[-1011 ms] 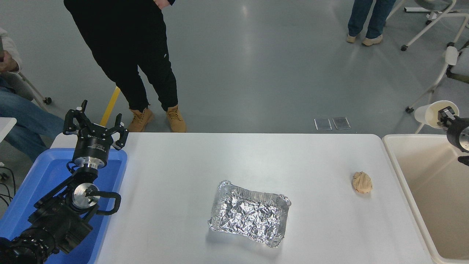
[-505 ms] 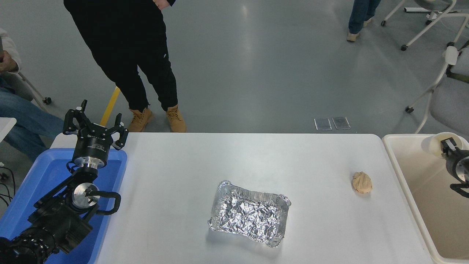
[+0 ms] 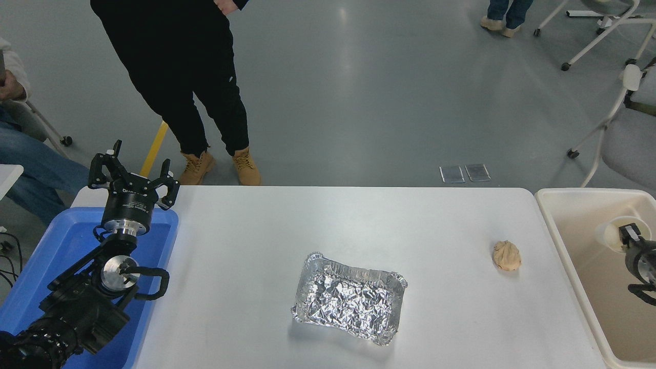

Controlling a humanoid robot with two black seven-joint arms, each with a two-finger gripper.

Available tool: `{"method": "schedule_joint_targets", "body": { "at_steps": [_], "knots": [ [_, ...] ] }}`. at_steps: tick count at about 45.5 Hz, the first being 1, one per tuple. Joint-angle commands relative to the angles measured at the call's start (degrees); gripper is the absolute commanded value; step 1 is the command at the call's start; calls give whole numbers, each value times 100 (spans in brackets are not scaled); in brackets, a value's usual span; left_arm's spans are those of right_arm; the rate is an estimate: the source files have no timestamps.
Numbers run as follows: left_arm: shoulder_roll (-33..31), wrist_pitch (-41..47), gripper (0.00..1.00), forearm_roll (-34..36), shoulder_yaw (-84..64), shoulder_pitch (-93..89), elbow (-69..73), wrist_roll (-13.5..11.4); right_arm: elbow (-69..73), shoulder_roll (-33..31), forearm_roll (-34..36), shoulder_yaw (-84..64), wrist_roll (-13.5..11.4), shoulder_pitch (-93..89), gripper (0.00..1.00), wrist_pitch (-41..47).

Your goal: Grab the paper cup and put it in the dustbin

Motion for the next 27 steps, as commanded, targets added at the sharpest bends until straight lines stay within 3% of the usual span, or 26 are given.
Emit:
{"method": "schedule_joint_targets", "body": {
  "at_steps": [1, 18, 27],
  "knots": [
    [0, 0, 99, 0, 0, 2, 0, 0, 21, 4, 48, 54, -43, -117, 100, -33],
    [0, 0, 99, 0, 0, 2, 0, 0, 223, 118, -48, -34, -43, 1165, 100, 73],
    [0, 0, 99, 0, 8, -7, 0, 0, 1443, 179, -416, -375, -43, 2738, 100, 169]
  ]
}}
